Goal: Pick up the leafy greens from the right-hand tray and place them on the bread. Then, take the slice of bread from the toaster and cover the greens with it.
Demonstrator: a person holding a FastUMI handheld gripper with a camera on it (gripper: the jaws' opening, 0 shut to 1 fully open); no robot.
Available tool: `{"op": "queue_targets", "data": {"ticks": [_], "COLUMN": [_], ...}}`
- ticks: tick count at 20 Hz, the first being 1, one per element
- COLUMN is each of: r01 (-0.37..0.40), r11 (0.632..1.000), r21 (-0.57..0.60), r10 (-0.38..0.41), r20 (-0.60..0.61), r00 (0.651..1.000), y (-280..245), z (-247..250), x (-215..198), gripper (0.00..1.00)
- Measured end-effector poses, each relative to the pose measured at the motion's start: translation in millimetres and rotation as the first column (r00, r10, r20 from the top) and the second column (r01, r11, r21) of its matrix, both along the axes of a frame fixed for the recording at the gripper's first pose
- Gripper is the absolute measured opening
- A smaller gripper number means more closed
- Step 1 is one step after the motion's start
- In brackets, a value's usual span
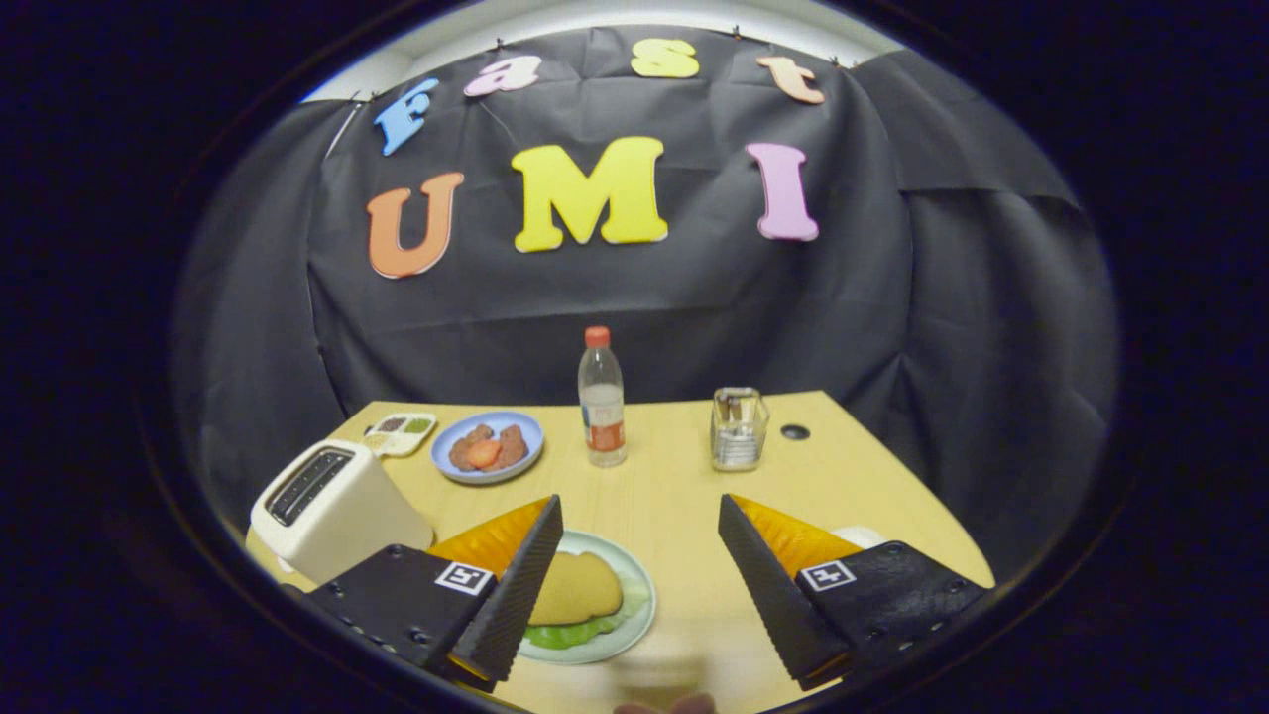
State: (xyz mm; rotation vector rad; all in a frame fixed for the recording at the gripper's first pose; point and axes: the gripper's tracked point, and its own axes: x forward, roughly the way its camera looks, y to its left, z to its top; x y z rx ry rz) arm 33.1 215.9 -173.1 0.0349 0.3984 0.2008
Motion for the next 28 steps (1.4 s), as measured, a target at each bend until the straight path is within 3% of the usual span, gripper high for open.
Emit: {"op": "queue_targets", "data": {"ticks": [5,11,15,28], "r01": [0.013,-0.010,0.013,-0.084], "r11": [1.000,0.999,0.999,0.996], "r21": [-0.015,-0.033,-0.032,0.008], "r10": [-0.009,0.019,-0.003,0.077], "r20": [0.213,0.290,0.299,0.324], "r00": [0.977,0.957,0.954,0.943], "y": [-26,-25,-31,10], "z": [135,208,226,241], "x": [-16,-46,-50,-53], "gripper": [0.96,0.96,0.95,0.95]}}
